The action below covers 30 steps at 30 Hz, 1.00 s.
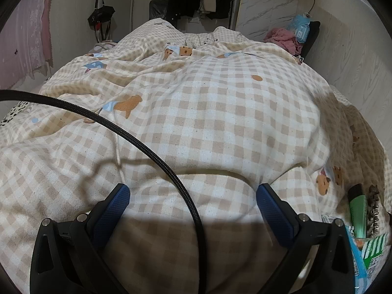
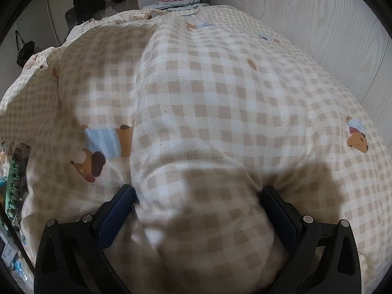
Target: Organize objects
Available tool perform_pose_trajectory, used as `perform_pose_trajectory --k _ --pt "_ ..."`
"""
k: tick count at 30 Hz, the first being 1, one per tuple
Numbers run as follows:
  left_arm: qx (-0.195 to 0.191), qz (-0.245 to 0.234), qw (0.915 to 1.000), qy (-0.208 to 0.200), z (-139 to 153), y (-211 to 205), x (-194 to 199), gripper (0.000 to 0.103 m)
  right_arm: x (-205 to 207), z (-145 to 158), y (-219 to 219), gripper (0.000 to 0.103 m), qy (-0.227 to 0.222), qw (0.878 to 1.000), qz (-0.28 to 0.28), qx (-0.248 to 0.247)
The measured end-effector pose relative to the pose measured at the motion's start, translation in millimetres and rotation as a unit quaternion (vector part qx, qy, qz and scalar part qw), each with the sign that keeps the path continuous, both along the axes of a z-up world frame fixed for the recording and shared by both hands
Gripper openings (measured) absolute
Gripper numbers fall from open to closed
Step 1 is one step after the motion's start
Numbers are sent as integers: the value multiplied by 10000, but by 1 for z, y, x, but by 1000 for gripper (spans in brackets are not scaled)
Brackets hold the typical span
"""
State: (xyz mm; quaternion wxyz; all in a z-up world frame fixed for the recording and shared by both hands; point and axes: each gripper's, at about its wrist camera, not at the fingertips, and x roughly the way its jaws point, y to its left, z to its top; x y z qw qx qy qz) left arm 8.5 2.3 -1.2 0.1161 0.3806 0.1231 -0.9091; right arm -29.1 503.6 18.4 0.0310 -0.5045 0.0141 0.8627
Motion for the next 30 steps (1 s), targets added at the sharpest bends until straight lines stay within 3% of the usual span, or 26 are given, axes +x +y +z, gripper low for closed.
perform_pose_trajectory --k 13,30 --pt "-260 29 9997 14 0 2 -2 103 -6 0 -3 103 180 9997 159 -45" --pt "-294 23 9996 -10 -1 2 -2 103 -9 -1 -1 103 276 9993 230 -120"
